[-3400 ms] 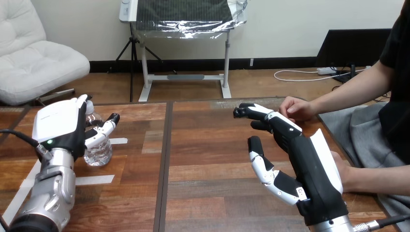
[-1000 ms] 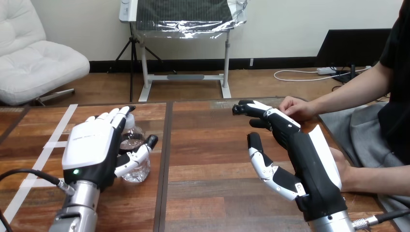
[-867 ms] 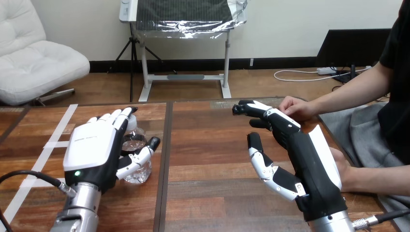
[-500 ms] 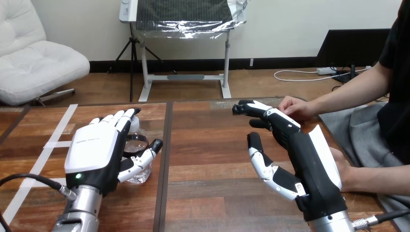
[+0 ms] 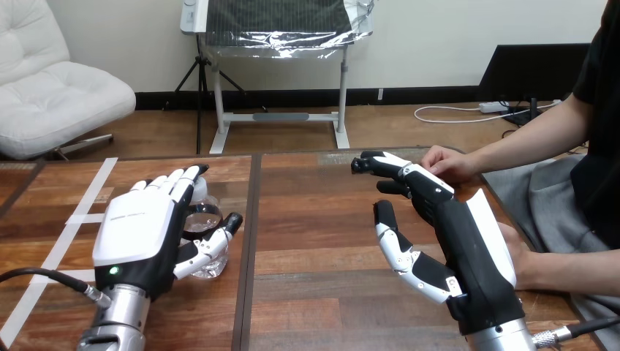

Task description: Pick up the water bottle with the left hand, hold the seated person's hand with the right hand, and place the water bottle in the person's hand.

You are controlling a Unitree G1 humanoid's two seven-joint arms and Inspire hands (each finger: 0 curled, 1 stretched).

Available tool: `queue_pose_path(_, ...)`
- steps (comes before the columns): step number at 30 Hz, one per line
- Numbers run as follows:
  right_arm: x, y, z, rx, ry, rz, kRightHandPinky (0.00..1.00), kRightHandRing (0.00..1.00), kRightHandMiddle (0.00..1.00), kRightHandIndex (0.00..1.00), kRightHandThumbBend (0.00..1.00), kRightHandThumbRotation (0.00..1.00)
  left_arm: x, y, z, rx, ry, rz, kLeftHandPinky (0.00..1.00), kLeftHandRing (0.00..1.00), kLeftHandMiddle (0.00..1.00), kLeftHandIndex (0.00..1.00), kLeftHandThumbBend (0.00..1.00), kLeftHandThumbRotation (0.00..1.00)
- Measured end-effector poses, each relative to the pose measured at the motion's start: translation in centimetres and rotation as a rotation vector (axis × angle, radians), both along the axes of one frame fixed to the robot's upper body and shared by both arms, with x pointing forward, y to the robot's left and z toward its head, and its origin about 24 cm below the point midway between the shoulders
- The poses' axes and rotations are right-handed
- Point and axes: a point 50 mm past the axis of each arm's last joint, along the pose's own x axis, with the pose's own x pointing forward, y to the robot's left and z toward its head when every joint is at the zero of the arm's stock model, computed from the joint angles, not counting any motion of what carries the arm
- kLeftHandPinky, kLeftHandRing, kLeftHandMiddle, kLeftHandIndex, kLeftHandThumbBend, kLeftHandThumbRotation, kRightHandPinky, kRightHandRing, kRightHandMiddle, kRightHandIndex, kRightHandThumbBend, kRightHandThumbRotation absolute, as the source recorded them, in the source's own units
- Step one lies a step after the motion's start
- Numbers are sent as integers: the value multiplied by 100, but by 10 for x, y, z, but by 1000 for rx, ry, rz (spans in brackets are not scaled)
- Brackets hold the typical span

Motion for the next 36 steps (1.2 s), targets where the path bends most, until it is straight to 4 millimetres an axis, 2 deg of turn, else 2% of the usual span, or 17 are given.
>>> queue_pose_path(36,0,0,1,0,-8,3,75,82,84,75,3,0,2,4,-2,27,11,36,92,90,92,92,54,100)
